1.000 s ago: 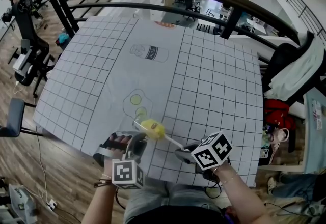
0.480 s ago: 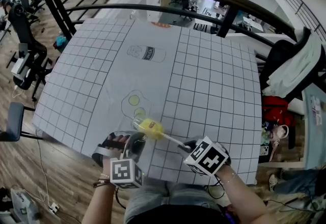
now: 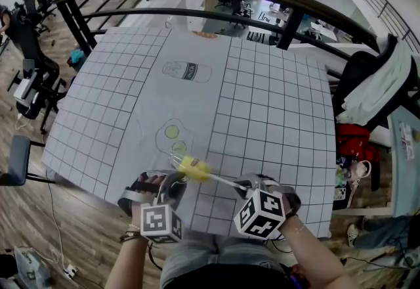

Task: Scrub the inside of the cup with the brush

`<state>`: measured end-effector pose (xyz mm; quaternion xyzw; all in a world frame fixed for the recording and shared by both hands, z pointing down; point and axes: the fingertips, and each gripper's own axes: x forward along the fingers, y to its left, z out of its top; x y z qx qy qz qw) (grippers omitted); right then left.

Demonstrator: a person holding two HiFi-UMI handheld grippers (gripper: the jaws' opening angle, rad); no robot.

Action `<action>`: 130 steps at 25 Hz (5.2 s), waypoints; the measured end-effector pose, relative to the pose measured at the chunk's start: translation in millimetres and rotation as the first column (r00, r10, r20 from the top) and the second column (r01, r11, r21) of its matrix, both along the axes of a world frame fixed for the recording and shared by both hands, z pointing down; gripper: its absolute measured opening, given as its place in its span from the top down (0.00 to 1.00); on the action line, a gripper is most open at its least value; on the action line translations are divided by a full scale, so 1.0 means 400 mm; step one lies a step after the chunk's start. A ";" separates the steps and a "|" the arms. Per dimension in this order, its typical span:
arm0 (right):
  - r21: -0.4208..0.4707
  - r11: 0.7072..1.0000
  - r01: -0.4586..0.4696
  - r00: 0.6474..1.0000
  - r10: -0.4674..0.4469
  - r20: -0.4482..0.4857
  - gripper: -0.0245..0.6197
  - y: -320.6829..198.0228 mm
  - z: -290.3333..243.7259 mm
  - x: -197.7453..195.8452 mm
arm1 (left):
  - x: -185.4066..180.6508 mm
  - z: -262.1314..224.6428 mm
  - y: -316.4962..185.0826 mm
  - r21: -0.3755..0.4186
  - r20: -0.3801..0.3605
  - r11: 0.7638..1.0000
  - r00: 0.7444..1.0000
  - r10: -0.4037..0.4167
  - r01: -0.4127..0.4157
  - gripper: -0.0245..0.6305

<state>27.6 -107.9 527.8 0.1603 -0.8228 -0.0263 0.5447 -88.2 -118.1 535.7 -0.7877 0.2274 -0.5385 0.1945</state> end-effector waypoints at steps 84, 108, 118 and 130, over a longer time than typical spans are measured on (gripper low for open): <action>-0.837 0.512 -0.194 0.769 0.608 0.194 0.96 0.104 0.039 -0.064 | -0.018 -0.003 -0.001 -0.079 -0.144 0.991 0.983 -0.117 0.106 0.82; -0.839 0.522 -0.152 0.717 0.642 0.270 0.96 0.107 -0.049 -0.026 | -0.024 -0.051 -0.026 -0.131 -0.248 0.968 0.939 -0.240 0.213 0.82; -0.809 0.576 -0.114 0.692 0.630 0.351 0.96 0.085 -0.112 -0.033 | -0.060 -0.041 -0.043 -0.221 -0.365 0.929 0.858 -0.361 0.297 0.83; -0.730 0.680 -0.070 0.623 0.601 0.500 0.96 0.041 -0.176 -0.082 | -0.169 -0.071 -0.071 -0.402 -0.533 0.785 0.576 -0.619 0.472 0.86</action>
